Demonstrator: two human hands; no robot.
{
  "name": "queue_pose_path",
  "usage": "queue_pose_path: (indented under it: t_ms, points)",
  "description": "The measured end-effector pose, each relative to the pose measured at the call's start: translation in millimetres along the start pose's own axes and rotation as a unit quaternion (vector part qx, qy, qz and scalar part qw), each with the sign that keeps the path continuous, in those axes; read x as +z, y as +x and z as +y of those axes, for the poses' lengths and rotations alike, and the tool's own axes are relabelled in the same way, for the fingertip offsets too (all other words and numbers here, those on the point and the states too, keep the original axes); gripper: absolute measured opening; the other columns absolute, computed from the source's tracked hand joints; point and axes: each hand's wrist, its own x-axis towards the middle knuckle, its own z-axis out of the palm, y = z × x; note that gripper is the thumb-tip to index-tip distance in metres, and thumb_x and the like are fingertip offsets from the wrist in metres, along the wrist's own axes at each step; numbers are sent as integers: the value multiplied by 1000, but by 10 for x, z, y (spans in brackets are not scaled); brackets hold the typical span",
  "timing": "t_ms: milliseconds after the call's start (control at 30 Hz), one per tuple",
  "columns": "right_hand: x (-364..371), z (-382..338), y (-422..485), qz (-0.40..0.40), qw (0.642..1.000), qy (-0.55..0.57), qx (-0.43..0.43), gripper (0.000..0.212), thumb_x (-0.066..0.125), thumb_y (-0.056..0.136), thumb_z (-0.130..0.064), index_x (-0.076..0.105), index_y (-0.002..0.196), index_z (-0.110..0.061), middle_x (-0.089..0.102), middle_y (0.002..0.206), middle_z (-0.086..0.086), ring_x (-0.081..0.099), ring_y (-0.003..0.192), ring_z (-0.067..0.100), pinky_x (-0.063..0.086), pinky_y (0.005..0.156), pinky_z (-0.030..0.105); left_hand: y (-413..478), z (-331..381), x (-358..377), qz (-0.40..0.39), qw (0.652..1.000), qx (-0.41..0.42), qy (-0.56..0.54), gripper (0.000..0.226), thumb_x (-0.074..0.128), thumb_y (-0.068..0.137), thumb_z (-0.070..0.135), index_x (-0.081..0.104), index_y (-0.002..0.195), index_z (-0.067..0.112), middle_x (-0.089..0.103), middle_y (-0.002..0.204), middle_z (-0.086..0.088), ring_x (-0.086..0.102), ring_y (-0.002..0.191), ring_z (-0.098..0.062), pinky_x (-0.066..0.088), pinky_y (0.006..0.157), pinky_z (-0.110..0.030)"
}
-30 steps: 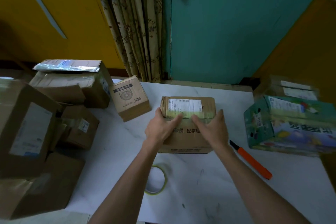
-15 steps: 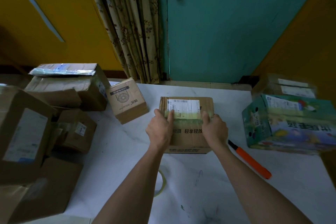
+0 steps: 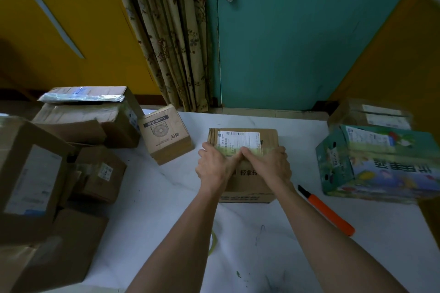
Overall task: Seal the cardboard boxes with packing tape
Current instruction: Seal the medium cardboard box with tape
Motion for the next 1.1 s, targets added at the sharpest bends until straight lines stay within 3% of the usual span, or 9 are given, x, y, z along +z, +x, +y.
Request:
queue_pose_path:
  t_ms: [133,333,433,500,633,733,833,933,1100]
  points:
    - [69,60,24,38,999,8,-15,94,70,68,-75,41,123,-4,62,113,13,65,92,32,46,63,31,55,-46,52,20,999,6,-31,77,64,81,74,36,121,15,61,115,-8,65,101,-30,49,78,-42]
    - [88,200,91,108,991,50,-64,38,53,98,-44,58,96,-6,63,81,6,57,68,24,35,52,27,93,-113,23,66,996,35,-49,36,46,103,51,39,109,17,67,105,-9,59,83,-25,42,71,-38]
    - [94,272,152,137,983,76,-93,39,43,103,-25,50,67,-11,51,60,1,55,60,27,34,55,29,107,-146,31,79,994,50,-62,28,40,106,45,42,107,17,68,99,-9,56,79,-24,45,72,-39]
    - [59,271,142,143,982,73,-97,43,40,104,-21,48,63,-13,48,57,0,55,59,28,35,56,30,125,-174,23,83,991,58,-83,27,36,108,43,45,107,17,68,97,-9,58,79,-25,49,73,-40]
    - [6,291,93,52,994,54,-75,45,29,106,-42,58,97,-8,64,84,9,62,77,29,48,64,35,114,-234,-34,42,997,46,-35,43,29,105,54,47,125,20,69,106,-11,63,89,-31,52,83,-43]
    - [1,310,1,-22,998,9,-56,90,47,81,-81,38,134,-9,60,115,8,63,98,29,48,71,33,-24,-222,-14,-28,999,36,16,102,45,83,84,12,156,20,52,134,-12,60,115,-37,48,93,-49]
    - [-14,322,-20,-35,997,20,-62,116,63,59,-89,30,139,-11,56,123,7,61,108,30,52,78,37,-53,-217,12,-45,998,29,-31,130,66,67,85,-1,159,20,39,147,-15,51,129,-40,46,99,-53]
    - [-30,313,37,-55,995,45,-65,104,72,64,-77,36,134,-10,59,122,6,61,106,27,53,77,36,13,-251,43,-24,997,44,-52,121,74,67,78,12,154,22,52,134,-11,58,119,-36,52,93,-50]
    - [-100,357,49,-70,992,46,-98,63,63,90,-54,44,130,-9,63,108,4,58,87,20,47,69,31,44,-326,35,-11,990,105,-98,68,71,87,54,36,135,22,66,118,-1,65,99,-23,53,78,-37]
